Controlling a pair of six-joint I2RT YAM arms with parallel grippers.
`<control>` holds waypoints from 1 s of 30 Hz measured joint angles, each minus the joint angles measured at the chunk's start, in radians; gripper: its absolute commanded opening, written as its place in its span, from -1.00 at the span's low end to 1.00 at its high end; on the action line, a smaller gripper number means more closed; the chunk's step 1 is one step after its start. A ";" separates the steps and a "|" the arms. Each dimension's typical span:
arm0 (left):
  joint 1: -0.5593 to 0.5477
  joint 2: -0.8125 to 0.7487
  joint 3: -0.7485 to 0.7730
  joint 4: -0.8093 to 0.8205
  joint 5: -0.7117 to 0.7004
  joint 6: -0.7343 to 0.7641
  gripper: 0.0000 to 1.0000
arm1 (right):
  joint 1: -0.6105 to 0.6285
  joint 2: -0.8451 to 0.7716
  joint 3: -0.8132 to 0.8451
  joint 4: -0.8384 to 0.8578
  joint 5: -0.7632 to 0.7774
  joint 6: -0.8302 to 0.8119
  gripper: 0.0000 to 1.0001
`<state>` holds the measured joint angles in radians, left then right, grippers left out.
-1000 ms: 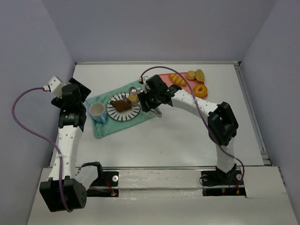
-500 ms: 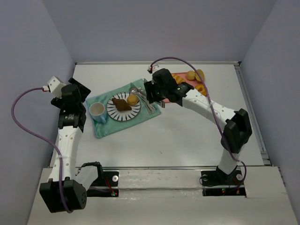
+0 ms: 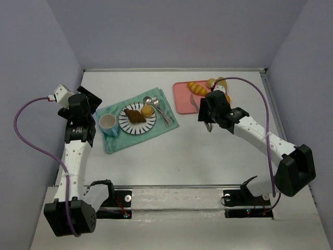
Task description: Place the bread
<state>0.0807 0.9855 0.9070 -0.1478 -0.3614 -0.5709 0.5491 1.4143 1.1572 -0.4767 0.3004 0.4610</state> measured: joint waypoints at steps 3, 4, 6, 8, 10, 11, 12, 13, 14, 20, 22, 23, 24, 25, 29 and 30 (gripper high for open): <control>0.000 -0.001 -0.004 0.003 0.018 -0.006 0.98 | 0.010 -0.069 -0.159 -0.002 -0.013 0.045 0.18; 0.000 -0.002 -0.008 0.004 0.024 -0.007 0.98 | 0.014 -0.087 -0.201 -0.006 -0.017 0.057 0.19; 0.000 -0.002 -0.014 0.005 0.032 -0.009 0.98 | 0.015 -0.125 -0.296 0.010 -0.030 0.083 0.21; 0.000 -0.003 -0.018 0.006 0.042 -0.011 0.98 | 0.015 -0.150 -0.366 0.023 -0.039 0.100 0.31; 0.000 -0.004 -0.018 0.010 0.048 -0.012 0.98 | 0.015 -0.165 -0.444 0.075 -0.052 0.112 0.47; 0.000 -0.005 -0.018 0.010 0.051 -0.013 0.98 | 0.015 -0.164 -0.471 0.093 -0.060 0.117 0.52; 0.000 -0.007 -0.018 0.010 0.053 -0.013 0.98 | 0.015 -0.162 -0.502 0.116 -0.072 0.119 0.57; 0.000 -0.008 -0.018 0.010 0.056 -0.013 0.98 | 0.015 -0.159 -0.519 0.127 -0.080 0.120 0.91; 0.000 -0.009 -0.018 0.011 0.058 -0.013 0.98 | 0.015 -0.158 -0.532 0.138 -0.090 0.120 0.99; 0.000 -0.009 -0.018 0.017 0.066 -0.013 0.98 | 0.015 -0.194 -0.523 0.174 -0.099 0.098 0.99; 0.000 -0.009 -0.018 0.017 0.065 -0.013 0.98 | 0.015 -0.230 -0.484 0.163 -0.087 0.084 0.99; 0.000 -0.009 -0.018 0.017 0.065 -0.013 0.98 | 0.015 -0.245 -0.463 0.161 -0.076 0.080 0.99; 0.000 -0.009 -0.018 0.016 0.064 -0.013 0.98 | 0.015 -0.264 -0.425 0.155 -0.059 0.074 0.99; 0.000 -0.009 -0.018 0.016 0.062 -0.013 0.98 | 0.015 -0.274 -0.400 0.151 -0.044 0.069 0.99; 0.000 -0.009 -0.018 0.016 0.054 -0.013 0.98 | 0.015 -0.307 -0.252 0.160 0.042 0.046 0.99; 0.000 -0.009 -0.018 0.016 0.051 -0.013 0.98 | 0.015 -0.307 -0.221 0.162 0.066 0.035 0.99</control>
<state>0.0807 0.9764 0.8894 -0.1314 -0.3099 -0.5838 0.5640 1.1076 0.9363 -0.3145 0.3664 0.4957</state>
